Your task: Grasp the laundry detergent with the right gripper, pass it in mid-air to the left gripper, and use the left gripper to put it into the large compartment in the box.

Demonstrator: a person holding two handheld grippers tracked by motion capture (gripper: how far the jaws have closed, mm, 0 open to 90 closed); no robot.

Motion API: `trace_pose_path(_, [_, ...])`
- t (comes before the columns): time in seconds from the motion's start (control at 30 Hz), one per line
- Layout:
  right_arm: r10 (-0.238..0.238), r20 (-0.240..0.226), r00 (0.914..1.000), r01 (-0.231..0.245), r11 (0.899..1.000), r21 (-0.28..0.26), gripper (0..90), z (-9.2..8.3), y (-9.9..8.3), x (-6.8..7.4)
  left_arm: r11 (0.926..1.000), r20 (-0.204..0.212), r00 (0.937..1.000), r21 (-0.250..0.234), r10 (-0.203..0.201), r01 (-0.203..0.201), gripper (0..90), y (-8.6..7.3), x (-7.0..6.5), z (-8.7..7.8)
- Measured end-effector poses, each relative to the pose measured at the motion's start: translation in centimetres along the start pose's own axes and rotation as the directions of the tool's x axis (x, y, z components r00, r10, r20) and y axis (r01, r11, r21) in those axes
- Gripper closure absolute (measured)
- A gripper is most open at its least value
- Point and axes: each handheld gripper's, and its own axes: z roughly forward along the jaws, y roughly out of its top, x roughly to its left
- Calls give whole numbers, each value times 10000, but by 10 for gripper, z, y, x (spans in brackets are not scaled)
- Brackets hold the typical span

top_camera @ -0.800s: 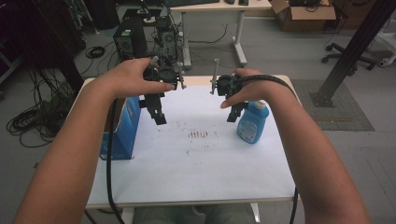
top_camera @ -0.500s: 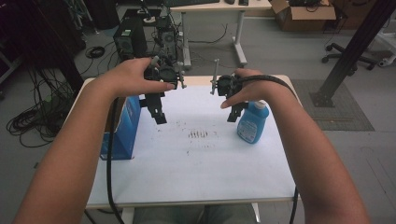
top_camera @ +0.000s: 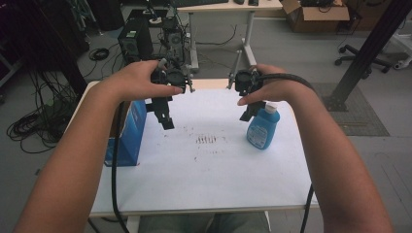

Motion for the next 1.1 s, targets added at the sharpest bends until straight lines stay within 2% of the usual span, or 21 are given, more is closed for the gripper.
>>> trace_pose_path(0.2, [212, 284, 9994, -194, 9980, -602, 39, -21, -15, 9, 10000, -33, 10000, -92, 19, -19, 40, 1, -1, -2])
trace_pose_path(0.33, [177, 538, 9984, -128, 9959, -901, 40, -34, -27, 17, 9999, -57, 10000, -110, -1, 0, 40, 1, 0, -3])
trace_pose_path(0.4, [331, 756, 9966, -243, 9932, -1142, 38, -42, -37, 21, 9999, -76, 10000, -132, 32, -33, 40, 1, 0, -3])
trace_pose_path(0.43, [331, 756, 9966, -243, 9932, -1142, 38, -42, -37, 21, 9999, -44, 10000, -111, 20, -20, 40, 1, 0, -4])
trace_pose_path(0.57, [759, 961, 9925, -603, 9860, -1554, 37, -54, -60, 28, 9999, -49, 10000, -128, 55, -55, 39, 1, -1, -4])
trace_pose_path(0.7, [1005, 1059, 9893, -806, 9807, -1783, 36, -58, -73, 32, 9999, -48, 10000, -114, 53, -54, 40, 2, -1, -5])
trace_pose_path(0.73, [1141, 1100, 9874, -913, 9767, -1943, 37, -61, -81, 34, 9999, -48, 10000, -109, 70, -70, 40, 2, -1, -5])
trace_pose_path(0.83, [1282, 1136, 9852, -1024, 9724, -2096, 36, -62, -87, 36, 9999, -103, 9999, -149, 76, -77, 40, 2, -2, -6])
trace_pose_path(0.93, [1563, 1299, 9791, -1222, 9635, -2384, 35, -65, -97, 39, 9999, -134, 9999, -149, 78, -80, 40, 3, -2, -6])
trace_pose_path(1.1, [2063, 1491, 9671, -1521, 9380, -3115, 31, -66, -111, 46, 9998, -150, 9999, -163, 83, -86, 40, 3, -2, -6])
